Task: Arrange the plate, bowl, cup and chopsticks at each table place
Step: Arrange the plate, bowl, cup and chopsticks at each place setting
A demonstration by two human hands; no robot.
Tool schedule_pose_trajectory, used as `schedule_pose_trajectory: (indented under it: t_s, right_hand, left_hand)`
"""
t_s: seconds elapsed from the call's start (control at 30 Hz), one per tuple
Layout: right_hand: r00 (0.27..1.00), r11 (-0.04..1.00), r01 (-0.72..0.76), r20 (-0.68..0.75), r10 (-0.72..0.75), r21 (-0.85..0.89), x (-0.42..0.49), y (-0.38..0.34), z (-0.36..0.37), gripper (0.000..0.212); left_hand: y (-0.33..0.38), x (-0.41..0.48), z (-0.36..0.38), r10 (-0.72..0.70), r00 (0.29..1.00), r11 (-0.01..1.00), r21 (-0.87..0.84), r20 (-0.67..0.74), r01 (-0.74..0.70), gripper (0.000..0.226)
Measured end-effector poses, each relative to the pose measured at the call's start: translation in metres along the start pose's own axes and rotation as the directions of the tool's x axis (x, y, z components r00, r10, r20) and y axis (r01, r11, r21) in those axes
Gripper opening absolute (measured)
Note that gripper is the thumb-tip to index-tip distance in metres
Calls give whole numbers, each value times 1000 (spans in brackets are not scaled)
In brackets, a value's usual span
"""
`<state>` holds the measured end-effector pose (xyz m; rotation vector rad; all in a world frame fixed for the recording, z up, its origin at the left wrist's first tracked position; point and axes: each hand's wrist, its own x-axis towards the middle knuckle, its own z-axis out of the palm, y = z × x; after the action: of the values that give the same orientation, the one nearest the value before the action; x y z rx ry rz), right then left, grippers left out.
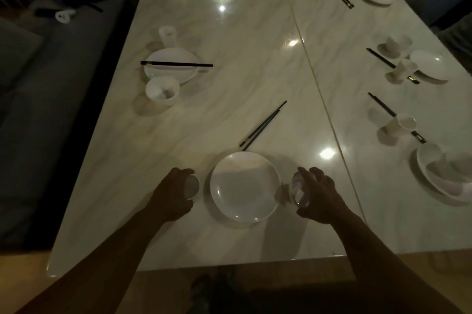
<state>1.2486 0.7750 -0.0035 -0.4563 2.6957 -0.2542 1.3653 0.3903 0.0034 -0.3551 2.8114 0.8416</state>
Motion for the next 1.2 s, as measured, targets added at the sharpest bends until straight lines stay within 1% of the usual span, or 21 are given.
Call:
schedule_pose_trajectory:
  t_s: [0.17, 0.37, 0.57, 0.87, 1.2]
  right_hand:
    - [1000, 1000, -10, -16, 10, 14, -3, 6, -1, 130]
    - [1000, 1000, -7, 14, 7, 3, 0, 9, -3, 131]
    - [1000, 1000, -21, 5, 21, -7, 4, 6, -2, 132]
    - [1000, 1000, -14, 12, 14, 5, 4, 3, 1, 135]
    - [1000, 1000, -7, -1, 7, -5, 8, 7, 8, 135]
  left_hand:
    - [2, 1, 5, 23, 1000, 1000, 19, 10, -23, 81]
    - [1, 4, 8, 15, 1000, 999, 41, 15, -16, 81]
    - [2, 3, 6, 7, 1000, 999, 46, 14, -7, 81]
    - [1, -1, 2, -8, 1000, 1000, 10, 5, 8, 80]
    - [8, -1, 6, -19, 999, 1000, -6, 35, 19, 78]
